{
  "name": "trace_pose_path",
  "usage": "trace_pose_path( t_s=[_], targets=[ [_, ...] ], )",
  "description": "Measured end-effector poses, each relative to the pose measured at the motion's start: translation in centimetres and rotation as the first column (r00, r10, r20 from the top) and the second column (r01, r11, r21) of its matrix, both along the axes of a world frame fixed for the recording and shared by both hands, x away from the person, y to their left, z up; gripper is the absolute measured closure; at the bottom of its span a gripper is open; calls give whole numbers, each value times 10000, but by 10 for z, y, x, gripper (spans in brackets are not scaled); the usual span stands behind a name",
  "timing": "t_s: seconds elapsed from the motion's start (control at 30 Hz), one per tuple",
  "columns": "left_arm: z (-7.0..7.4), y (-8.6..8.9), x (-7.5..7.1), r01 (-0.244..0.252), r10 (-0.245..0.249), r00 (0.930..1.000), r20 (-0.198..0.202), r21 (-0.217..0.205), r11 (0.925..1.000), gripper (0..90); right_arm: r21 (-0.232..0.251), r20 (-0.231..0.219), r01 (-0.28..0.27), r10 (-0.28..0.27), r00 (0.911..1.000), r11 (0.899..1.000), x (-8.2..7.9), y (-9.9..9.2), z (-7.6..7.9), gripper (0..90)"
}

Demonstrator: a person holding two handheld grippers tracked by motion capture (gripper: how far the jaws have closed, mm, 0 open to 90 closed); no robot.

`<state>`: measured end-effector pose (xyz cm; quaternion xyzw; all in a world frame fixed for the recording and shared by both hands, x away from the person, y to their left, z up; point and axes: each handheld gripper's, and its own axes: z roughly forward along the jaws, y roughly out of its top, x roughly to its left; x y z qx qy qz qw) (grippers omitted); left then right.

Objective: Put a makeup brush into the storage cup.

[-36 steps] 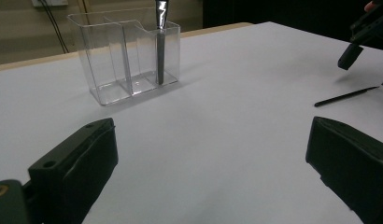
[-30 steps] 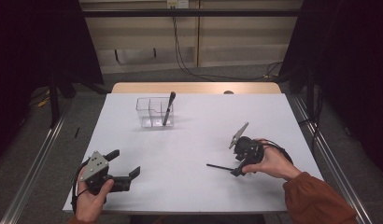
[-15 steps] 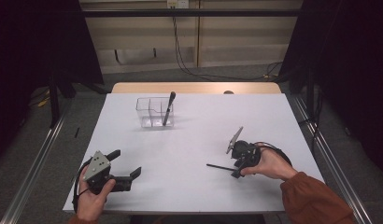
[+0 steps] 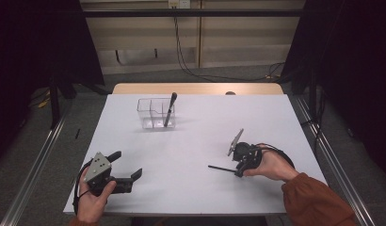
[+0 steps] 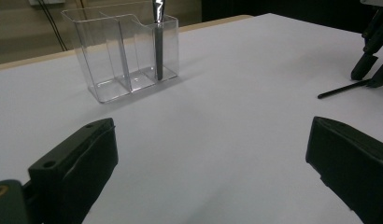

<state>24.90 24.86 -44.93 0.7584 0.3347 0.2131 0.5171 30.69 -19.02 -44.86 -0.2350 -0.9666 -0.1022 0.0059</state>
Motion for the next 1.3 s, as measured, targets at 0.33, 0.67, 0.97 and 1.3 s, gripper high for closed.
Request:
trace_pose_path(
  t_s=[0.33,0.67,0.97,1.3],
  targets=[
    [0,0,1,49,-49,10000,9,62,10000,23,-418,-177,-316,309,9994,9986,1,7,1,841],
    [0,-1,1,55,-55,10000,-5,46,10000,23,-464,-285,-191,178,9994,9987,2,9,0,866],
    [0,-1,1,91,-91,10000,-8,16,10000,23,-481,-250,-284,272,9993,9984,2,9,1,867],
    [0,0,1,64,-64,10000,5,23,10000,23,-108,-59,-95,95,9999,9999,1,5,8,867]
  ],
)
